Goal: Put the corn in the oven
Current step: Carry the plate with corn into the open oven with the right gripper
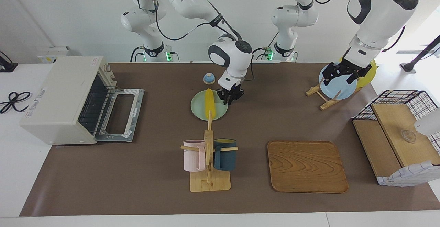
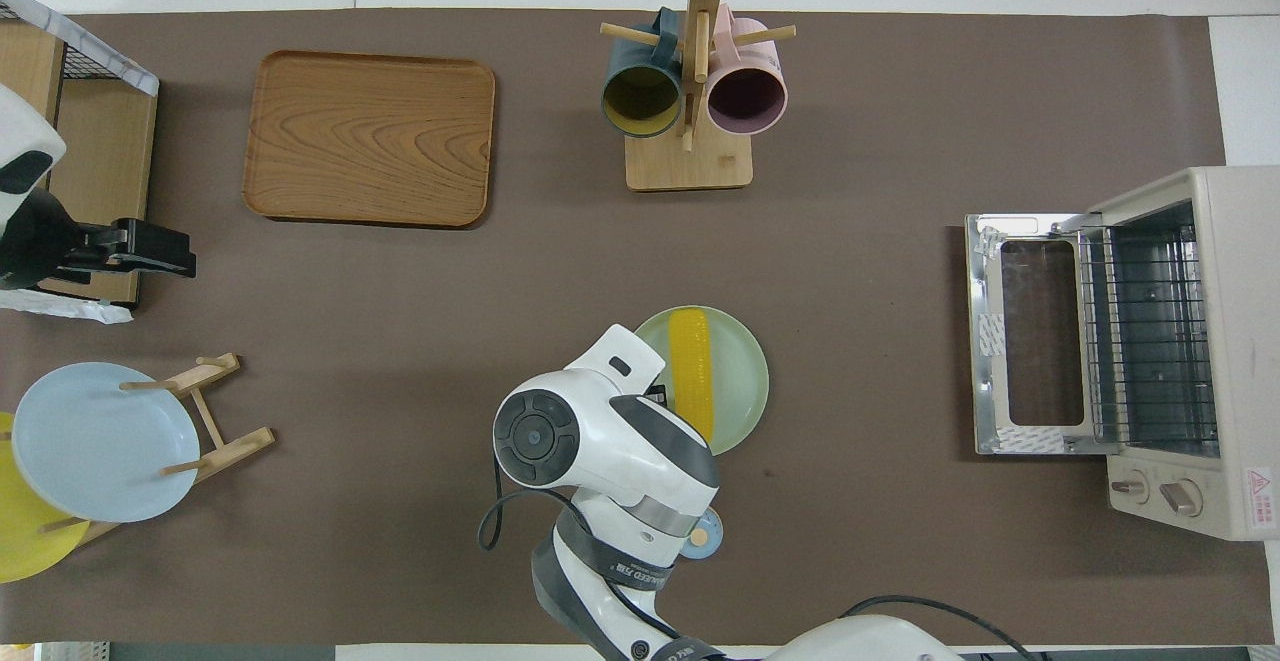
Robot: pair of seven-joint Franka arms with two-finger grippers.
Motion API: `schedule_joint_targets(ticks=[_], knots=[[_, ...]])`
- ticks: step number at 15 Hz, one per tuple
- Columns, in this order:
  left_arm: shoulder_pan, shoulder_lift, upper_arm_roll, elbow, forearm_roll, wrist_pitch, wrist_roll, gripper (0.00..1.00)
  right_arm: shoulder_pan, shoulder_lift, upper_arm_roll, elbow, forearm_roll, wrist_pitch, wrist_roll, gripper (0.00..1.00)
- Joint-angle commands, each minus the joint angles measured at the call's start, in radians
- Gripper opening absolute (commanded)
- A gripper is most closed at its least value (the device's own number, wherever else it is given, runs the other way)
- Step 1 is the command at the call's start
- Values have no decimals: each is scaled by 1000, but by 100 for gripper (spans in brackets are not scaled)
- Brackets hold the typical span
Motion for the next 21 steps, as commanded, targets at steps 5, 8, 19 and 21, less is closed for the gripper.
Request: schedule_joint_targets(ticks=[5,8,19,21], knots=[[9,16,-17,7,16,45,8,100,-22,-21,5,104,-71,-223,-122,0],[6,18,-17,5,16,51,7,100,-60,-30,0,178,-111,-347,-225,0],[12,18,-17,-4,15,39,10,100,-465,-375,2,-121,-94,-372,-596,0],[12,18,-17,-4,15,34,10,100,-581,-382,2,-146,-94,-344,-703,0]])
